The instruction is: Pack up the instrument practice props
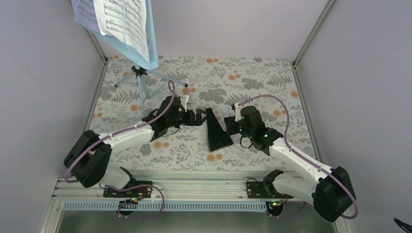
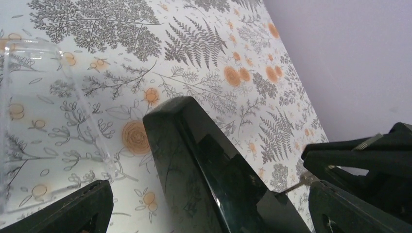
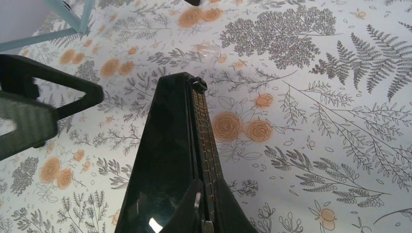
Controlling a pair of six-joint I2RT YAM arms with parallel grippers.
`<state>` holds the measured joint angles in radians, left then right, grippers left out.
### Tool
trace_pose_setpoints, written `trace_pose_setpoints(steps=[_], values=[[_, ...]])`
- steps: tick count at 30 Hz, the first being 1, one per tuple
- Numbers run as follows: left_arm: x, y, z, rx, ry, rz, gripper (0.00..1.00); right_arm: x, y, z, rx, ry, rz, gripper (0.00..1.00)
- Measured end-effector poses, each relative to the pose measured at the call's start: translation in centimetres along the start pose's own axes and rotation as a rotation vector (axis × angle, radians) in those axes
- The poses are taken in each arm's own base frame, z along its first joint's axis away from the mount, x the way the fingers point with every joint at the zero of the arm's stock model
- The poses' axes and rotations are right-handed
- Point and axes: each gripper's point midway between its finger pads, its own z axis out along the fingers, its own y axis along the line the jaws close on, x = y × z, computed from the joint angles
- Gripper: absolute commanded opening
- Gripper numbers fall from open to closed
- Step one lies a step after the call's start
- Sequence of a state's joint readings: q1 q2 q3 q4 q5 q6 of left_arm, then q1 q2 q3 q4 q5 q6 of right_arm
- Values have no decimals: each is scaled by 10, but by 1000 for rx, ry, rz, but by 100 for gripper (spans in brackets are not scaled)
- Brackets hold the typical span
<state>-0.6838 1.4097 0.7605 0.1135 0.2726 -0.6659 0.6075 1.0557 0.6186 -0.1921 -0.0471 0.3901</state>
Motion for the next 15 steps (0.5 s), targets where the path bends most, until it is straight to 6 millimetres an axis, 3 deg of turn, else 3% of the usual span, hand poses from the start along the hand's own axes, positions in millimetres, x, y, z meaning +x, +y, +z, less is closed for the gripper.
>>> trace_pose_setpoints(steps=[3,9,15], values=[[-3,0,8,28,-5,4,100,-1,1,-3,-10,-22,-6,4],[11,14,36,46,59,2,100,-1,2,-6,-25,-49,-22,4],[8,-1,44,161,52,38,100,0,2,-6,-30,-55,-27,4]])
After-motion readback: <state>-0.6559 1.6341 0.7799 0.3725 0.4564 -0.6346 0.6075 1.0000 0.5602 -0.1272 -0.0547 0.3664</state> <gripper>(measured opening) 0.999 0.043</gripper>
